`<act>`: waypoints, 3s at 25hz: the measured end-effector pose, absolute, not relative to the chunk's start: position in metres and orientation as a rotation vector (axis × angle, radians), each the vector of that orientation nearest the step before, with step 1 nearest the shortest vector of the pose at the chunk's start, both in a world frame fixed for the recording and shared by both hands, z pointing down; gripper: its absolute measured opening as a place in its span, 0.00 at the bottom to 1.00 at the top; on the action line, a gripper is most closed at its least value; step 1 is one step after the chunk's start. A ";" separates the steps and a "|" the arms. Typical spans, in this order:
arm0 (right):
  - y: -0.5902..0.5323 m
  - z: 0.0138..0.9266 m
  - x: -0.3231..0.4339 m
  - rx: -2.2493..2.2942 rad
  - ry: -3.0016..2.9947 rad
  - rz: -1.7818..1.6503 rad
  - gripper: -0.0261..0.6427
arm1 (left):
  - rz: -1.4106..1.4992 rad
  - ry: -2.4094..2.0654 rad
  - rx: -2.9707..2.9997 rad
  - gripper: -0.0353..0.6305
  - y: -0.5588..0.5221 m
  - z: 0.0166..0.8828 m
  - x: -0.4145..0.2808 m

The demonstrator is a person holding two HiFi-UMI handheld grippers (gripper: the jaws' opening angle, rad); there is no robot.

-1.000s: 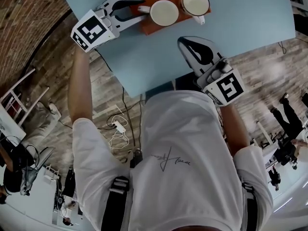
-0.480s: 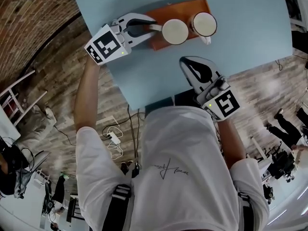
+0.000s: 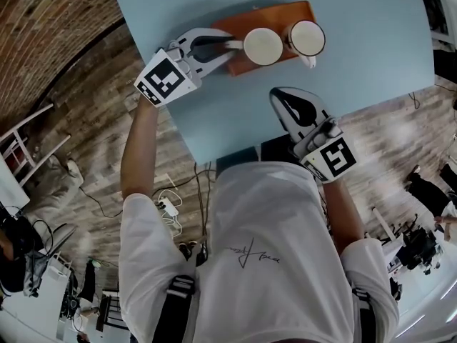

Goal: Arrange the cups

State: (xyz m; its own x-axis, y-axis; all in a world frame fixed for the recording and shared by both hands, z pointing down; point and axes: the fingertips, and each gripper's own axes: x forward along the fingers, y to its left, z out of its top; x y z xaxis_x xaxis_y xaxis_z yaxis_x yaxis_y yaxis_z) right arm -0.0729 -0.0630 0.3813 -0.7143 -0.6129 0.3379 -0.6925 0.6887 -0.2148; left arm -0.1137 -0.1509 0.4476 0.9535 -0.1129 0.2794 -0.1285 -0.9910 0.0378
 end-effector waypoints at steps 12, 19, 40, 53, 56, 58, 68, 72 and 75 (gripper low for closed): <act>-0.063 0.385 -0.073 1.030 -2.676 0.501 0.07 | 0.380 -0.379 3.013 0.16 -0.150 0.446 -0.118; -0.057 0.385 -0.059 1.033 -2.680 0.501 0.07 | 0.319 -0.537 2.954 0.16 -0.148 0.445 -0.121; -0.046 0.371 -0.028 0.950 -2.759 0.476 0.07 | 0.274 -0.986 2.806 0.16 -0.140 0.434 -0.121; -0.045 0.369 -0.011 0.923 -2.778 0.467 0.07 | 0.209 -1.131 2.731 0.16 -0.142 0.427 -0.126; -0.045 0.369 -0.010 0.913 -2.779 0.468 0.07 | 0.199 -1.151 2.721 0.16 -0.144 0.426 -0.126; -0.046 0.369 -0.010 0.904 -2.781 0.467 0.07 | 0.195 -1.162 2.717 0.16 -0.145 0.425 -0.125; -0.045 0.369 -0.013 0.838 -2.796 0.463 0.07 | 0.198 -1.220 2.679 0.15 -0.140 0.427 -0.127; -0.043 0.379 -0.016 0.823 -2.770 0.491 0.07 | 0.192 -1.267 2.653 0.15 -0.136 0.428 -0.127; -0.044 0.394 -0.016 0.843 -2.712 0.543 0.07 | 0.183 -1.305 2.630 0.15 -0.132 0.430 -0.126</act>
